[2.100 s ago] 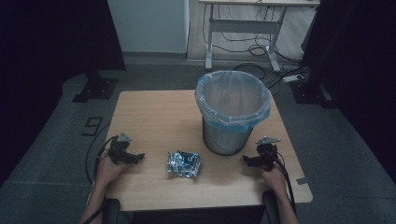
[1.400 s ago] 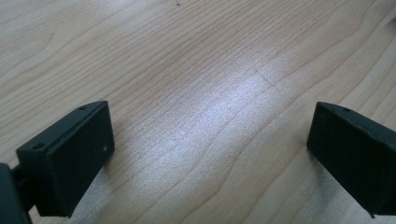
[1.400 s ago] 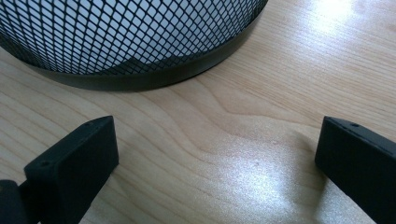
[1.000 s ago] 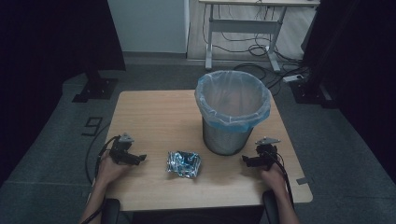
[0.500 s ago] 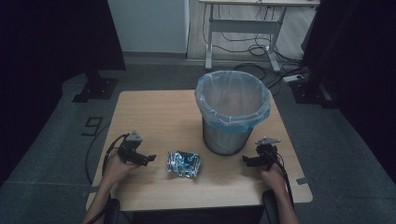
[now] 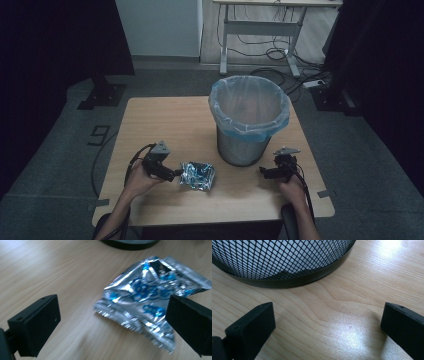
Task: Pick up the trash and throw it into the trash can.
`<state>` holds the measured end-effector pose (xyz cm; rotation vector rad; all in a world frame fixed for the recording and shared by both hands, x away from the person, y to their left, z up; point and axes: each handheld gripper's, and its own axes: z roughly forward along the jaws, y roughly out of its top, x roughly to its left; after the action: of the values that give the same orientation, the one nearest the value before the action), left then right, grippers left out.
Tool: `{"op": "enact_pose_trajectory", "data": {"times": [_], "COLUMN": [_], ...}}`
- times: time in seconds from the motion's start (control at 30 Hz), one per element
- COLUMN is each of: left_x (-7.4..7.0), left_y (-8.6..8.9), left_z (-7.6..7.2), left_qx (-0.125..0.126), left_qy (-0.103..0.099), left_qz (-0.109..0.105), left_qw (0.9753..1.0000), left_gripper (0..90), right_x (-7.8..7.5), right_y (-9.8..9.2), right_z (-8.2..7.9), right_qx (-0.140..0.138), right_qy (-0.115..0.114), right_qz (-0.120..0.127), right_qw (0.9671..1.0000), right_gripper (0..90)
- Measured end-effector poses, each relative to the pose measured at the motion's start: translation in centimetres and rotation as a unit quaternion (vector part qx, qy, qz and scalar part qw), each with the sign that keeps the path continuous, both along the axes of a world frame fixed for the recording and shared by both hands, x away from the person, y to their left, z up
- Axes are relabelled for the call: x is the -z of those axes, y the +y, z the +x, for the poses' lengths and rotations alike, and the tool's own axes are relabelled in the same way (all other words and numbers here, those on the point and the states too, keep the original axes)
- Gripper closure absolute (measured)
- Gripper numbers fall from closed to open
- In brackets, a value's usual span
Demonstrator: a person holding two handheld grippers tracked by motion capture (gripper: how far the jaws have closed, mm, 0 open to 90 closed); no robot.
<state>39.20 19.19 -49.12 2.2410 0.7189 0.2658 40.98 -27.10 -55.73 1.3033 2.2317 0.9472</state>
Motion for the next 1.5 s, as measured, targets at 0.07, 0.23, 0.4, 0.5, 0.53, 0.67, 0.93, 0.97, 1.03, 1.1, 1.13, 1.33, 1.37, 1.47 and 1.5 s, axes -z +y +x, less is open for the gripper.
{"op": "enact_pose_trajectory", "data": {"times": [0.07,0.23,0.4,0.5,0.53,0.67,0.93,0.97,1.03,1.1,1.13,1.33,1.37,1.47,1.5], "left_x": [0.2,1.1,2.2,3.1,3.1,4.2,4.7,4.6,4.5,4.4,4.4,4.4,4.4,4.3,4.2], "left_y": [-0.8,-2.9,-3.8,-4.5,-4.5,-5.0,-5.1,-5.0,-5.0,-4.9,-4.8,-4.4,-4.4,-4.3,-4.3], "left_z": [-0.1,-0.4,-0.5,-0.8,-0.8,-0.9,-1.1,-1.2,-1.1,-1.0,-0.8,0.0,0.0,0.1,0.2], "left_qx": [0.009,0.035,0.049,0.062,0.062,0.079,0.105,0.109,0.106,0.107,0.1,0.087,0.085,0.083,0.083], "left_qy": [0.001,0.006,0.012,0.017,0.017,0.026,0.022,0.018,0.018,0.02,0.021,0.04,0.043,0.047,0.049], "left_qz": [0.001,0.008,0.015,0.032,0.032,0.053,0.069,0.06,0.057,0.058,0.057,0.042,0.037,0.034,0.033], "left_qw": [1.0,0.9993,0.9986,0.9974,0.9974,0.9951,0.9919,0.9921,0.9925,0.9925,0.9931,0.9945,0.9948,0.9948,0.9948], "left_gripper": [0.0,0.0,0.3,0.5,0.7,3.0,26.6,34.0,46.4,51.1,66.3,83.7,83.7,85.4,85.4], "right_x": [0.0,0.0,0.0,0.0,0.0,0.0,0.0,0.0,0.0,0.0,0.0,0.0,0.0,0.0,0.0], "right_y": [0.0,0.0,0.0,0.0,0.0,0.0,0.0,0.0,0.0,0.0,0.0,0.0,0.0,0.1,0.1], "right_z": [0.0,0.0,0.0,0.0,0.0,0.0,-0.1,-0.1,-0.1,-0.1,-0.1,-0.1,-0.1,-0.1,-0.1], "right_qx": [0.0,0.0,0.0,0.0,0.0,0.0,-0.002,-0.002,-0.002,-0.002,-0.002,-0.002,-0.002,-0.002,-0.002], "right_qy": [0.0,0.0,0.0,0.0,0.0,0.0,0.0,0.0,0.0,0.0,0.0,0.0,0.0,0.0,0.0], "right_qz": [0.001,0.001,0.0,0.001,0.001,0.0,0.0,0.0,0.0,0.0,0.0,0.0,0.0,0.0,0.0], "right_qw": [1.0,1.0,1.0,1.0,1.0,1.0,1.0,1.0,1.0,1.0,1.0,1.0,1.0,1.0,1.0], "right_gripper": [0.0,0.0,0.0,0.0,0.0,0.0,0.0,0.0,0.0,0.0,0.0,0.0,0.0,0.0,0.0]}}
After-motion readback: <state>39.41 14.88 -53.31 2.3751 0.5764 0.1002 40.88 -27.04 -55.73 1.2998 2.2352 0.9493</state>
